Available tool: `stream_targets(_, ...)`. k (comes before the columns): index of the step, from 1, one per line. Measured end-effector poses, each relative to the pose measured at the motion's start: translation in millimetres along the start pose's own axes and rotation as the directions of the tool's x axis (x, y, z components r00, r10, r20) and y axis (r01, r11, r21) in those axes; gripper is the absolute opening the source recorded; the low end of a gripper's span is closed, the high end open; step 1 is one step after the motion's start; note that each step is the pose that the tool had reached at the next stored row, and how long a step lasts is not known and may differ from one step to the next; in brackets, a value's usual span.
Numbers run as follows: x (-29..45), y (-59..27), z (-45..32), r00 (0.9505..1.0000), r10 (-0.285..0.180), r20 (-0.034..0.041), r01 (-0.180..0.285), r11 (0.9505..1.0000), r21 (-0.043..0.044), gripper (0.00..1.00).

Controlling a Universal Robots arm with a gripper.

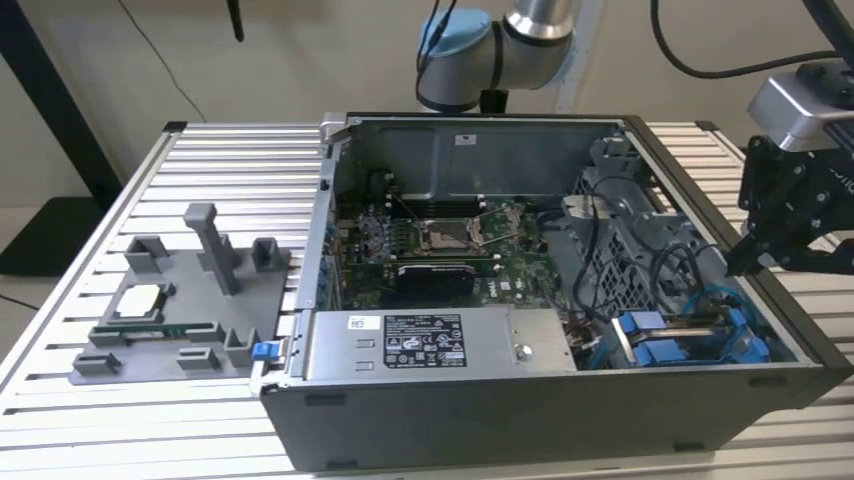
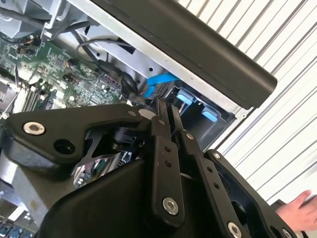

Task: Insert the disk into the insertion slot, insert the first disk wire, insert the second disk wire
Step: 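Insert the second disk wire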

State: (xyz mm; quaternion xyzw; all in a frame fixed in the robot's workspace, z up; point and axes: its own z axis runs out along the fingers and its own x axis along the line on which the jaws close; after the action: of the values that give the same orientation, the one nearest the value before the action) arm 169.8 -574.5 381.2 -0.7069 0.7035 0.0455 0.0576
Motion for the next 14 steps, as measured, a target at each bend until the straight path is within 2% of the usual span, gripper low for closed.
stream_targets(6,-8.7,8.4,-2.9,1.0,0.0,0.0,0.0,1.0,0.0,0.0)
stream_targets(14,-9.3,26.1,-4.7,1.0,0.0,0.0,0.0,1.0,0.0,0.0)
